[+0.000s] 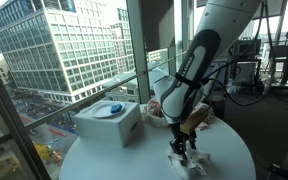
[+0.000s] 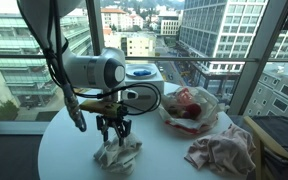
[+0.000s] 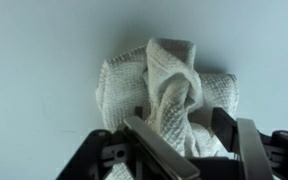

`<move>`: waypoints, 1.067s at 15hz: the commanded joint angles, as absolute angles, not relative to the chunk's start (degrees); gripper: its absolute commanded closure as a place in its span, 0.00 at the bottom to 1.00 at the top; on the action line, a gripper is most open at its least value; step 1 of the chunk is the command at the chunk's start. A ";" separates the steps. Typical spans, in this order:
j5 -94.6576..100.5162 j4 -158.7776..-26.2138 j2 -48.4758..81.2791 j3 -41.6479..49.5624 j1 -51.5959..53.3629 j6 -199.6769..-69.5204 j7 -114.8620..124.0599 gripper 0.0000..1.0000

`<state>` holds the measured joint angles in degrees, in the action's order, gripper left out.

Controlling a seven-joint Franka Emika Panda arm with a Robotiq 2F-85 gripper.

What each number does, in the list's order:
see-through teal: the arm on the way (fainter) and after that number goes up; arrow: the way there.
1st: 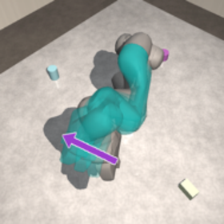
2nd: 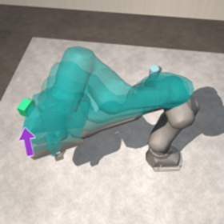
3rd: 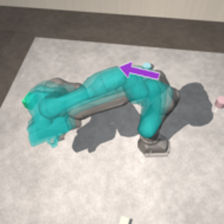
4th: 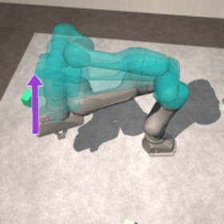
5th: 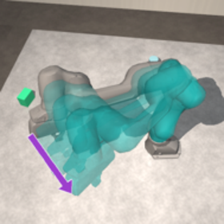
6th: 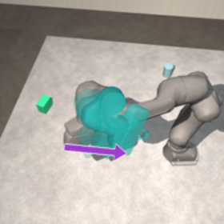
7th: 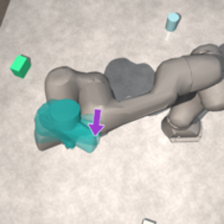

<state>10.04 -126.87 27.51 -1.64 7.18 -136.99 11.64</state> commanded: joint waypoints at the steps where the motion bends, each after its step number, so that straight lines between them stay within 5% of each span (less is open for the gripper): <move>1: 8.18 -130.98 18.18 -1.58 7.58 -130.81 11.94 0.00; 11: 9.72 -140.28 -3.63 -3.83 7.20 -126.14 15.34 0.00; 16: 9.46 -139.96 -3.53 -4.66 6.35 -125.52 14.93 0.00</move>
